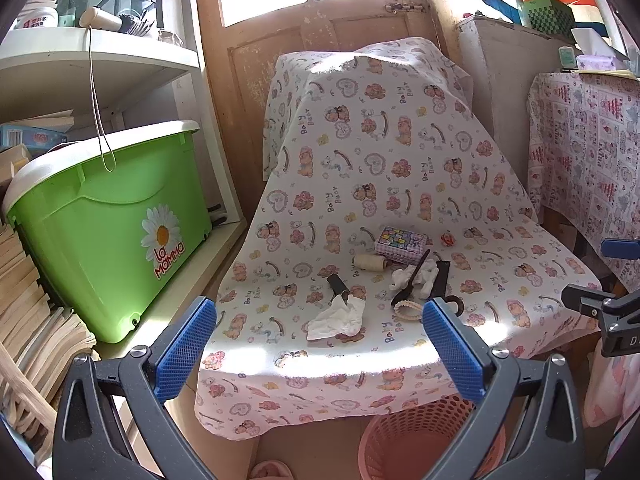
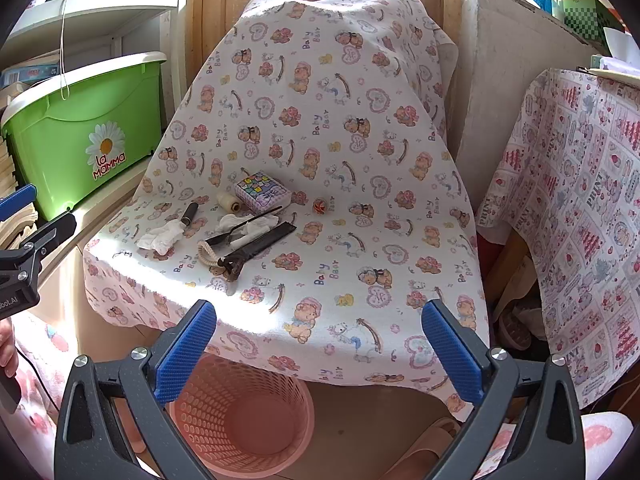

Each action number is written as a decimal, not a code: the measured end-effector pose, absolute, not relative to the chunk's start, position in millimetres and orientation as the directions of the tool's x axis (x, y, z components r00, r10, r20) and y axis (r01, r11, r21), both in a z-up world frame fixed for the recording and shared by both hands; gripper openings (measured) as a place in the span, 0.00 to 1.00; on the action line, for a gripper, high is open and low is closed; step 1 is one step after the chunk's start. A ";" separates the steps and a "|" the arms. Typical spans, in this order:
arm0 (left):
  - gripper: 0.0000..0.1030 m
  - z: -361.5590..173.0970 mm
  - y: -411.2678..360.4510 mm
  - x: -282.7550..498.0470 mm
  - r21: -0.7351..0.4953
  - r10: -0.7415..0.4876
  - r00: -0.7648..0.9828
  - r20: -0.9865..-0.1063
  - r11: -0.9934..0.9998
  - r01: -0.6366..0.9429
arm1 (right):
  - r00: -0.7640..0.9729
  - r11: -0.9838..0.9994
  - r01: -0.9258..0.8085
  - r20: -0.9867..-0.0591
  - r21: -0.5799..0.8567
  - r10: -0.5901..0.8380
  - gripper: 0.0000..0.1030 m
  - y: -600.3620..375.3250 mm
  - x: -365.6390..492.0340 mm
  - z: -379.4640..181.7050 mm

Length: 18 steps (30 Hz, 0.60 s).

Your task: Collect trash

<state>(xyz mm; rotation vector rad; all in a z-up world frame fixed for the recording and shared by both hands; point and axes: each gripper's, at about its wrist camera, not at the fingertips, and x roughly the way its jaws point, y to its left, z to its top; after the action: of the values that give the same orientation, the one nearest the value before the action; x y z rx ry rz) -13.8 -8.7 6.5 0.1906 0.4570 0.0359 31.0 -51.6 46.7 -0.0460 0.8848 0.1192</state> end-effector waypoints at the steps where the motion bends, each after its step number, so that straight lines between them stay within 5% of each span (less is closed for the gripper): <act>1: 0.99 6.3 -8.5 -13.3 0.188 0.076 0.896 -0.438 0.982 0.009 | 0.627 0.992 -0.122 -0.774 0.010 0.085 1.00 -51.8 31.1 46.5; 18: 0.99 4.0 -7.8 -14.1 0.177 0.079 0.892 -0.445 0.984 0.001 | 0.625 0.992 -0.124 -0.776 0.009 0.085 1.00 -50.1 32.1 45.1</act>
<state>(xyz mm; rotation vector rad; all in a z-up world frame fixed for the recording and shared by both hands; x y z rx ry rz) -14.1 -7.8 4.0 0.1747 0.4673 0.0405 32.1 -50.1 45.1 -0.0467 0.8875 0.1199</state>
